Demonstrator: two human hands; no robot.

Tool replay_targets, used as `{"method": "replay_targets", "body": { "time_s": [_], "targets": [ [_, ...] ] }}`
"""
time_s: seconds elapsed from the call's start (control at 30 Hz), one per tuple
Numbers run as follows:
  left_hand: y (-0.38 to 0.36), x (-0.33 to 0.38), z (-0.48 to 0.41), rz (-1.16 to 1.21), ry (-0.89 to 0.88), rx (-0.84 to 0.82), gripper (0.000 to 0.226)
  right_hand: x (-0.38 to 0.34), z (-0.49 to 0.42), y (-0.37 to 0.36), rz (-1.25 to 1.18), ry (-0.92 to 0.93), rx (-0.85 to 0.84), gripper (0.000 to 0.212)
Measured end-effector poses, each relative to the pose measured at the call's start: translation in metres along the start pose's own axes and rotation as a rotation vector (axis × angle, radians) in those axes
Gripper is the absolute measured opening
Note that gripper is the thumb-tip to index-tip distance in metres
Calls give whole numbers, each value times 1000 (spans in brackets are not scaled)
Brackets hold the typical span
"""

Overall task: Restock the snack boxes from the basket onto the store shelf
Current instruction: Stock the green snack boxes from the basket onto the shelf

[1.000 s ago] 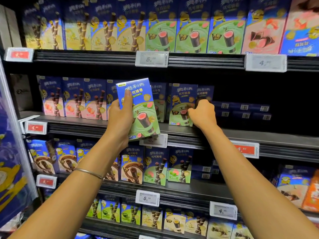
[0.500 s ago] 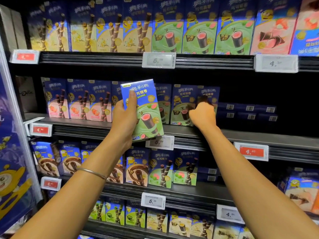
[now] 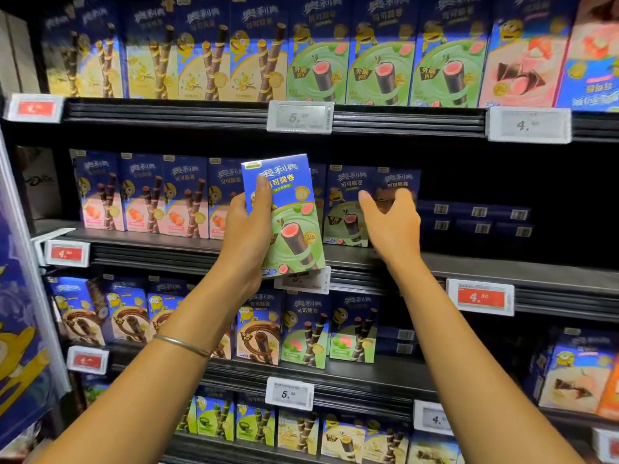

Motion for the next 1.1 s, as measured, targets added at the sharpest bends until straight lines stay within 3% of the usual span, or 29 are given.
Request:
{"method": "replay_targets", "body": {
  "time_s": [0.1, 0.2, 0.3, 0.43, 0.57, 0.67, 0.8, 0.97, 1.1],
  "targets": [
    [-14, 1, 5, -7, -60, -6, 47, -32, 29, -2, -307, 48, -250, 29],
    [-27, 1, 10, -33, -102, -6, 45, -45, 49, -2, -381, -12, -413, 35],
    [-35, -2, 13, -31, -101, -20, 46, -45, 55, 9, -236, 28, -361, 42],
    [-48, 0, 18, -33, -109, -64, 47, -43, 55, 24, -177, 47, -333, 33],
    [-53, -1, 20, 32, -96, -97, 44, -38, 51, 38, -283, -48, -366, 28],
    [-41, -7, 15, -17, -105, -23, 24, -28, 41, 55, -341, -96, -338, 25],
    [-30, -10, 7, -32, -105, 44, 31, -7, 10, 74, -356, -133, -201, 18],
    [-25, -8, 1, 27, -75, 80, 26, 30, -35, 77, -141, -166, -48, 34],
    [-20, -6, -3, 8, -109, 96, 23, 56, -52, 72, 28, -182, 8, 22]
  ]
}}
Point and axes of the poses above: each hand's wrist, its own z-axis away from the middle knuckle, its own y-axis out of the back of the hand, x = y × z, the point moved 4 cm from there along -z, towards the middle knuckle
